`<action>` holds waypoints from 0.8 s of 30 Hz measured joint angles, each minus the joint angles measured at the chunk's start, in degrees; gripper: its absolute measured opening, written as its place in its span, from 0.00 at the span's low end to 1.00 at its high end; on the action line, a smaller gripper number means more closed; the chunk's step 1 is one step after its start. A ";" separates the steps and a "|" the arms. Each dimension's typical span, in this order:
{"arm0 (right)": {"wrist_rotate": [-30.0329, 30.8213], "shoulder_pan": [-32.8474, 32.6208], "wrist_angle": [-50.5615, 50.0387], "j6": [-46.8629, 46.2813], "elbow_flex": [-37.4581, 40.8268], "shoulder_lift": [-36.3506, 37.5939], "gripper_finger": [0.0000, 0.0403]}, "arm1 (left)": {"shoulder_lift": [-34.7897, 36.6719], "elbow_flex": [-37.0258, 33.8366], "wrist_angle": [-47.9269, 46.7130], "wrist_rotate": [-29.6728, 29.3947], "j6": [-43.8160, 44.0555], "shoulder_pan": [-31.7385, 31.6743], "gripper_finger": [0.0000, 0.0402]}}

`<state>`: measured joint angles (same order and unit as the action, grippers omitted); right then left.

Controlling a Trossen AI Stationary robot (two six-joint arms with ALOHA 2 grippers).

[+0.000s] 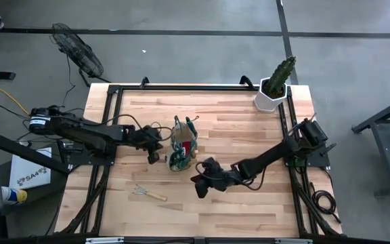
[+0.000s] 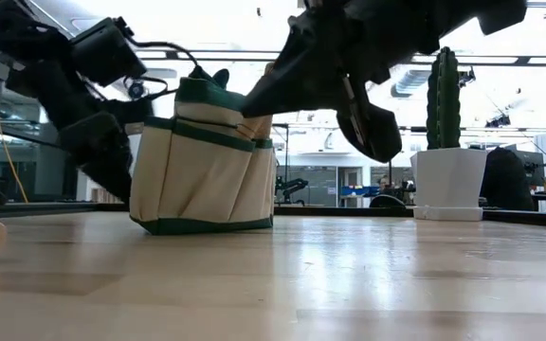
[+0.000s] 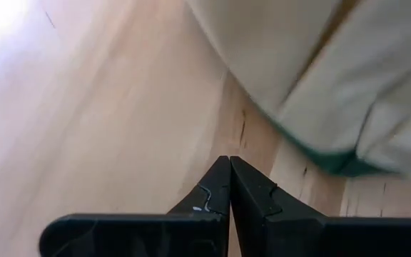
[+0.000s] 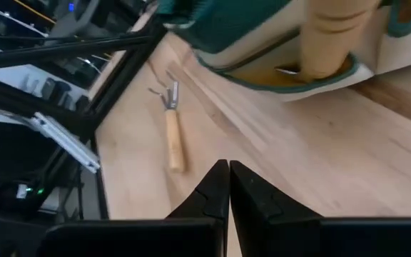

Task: Pick & Place Garden tools in Gardening bag
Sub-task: Adjust the gardening bag on the table

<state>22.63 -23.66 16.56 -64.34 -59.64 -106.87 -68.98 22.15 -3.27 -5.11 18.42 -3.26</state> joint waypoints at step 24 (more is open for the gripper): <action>5.95 -0.61 -25.45 10.75 -17.38 0.24 0.01 | 2.59 6.14 -1.87 25.99 -18.54 -29.62 0.00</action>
<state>28.58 -24.27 -8.89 -53.59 -77.02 -106.63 -66.39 28.29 -5.14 20.87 -0.12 -32.88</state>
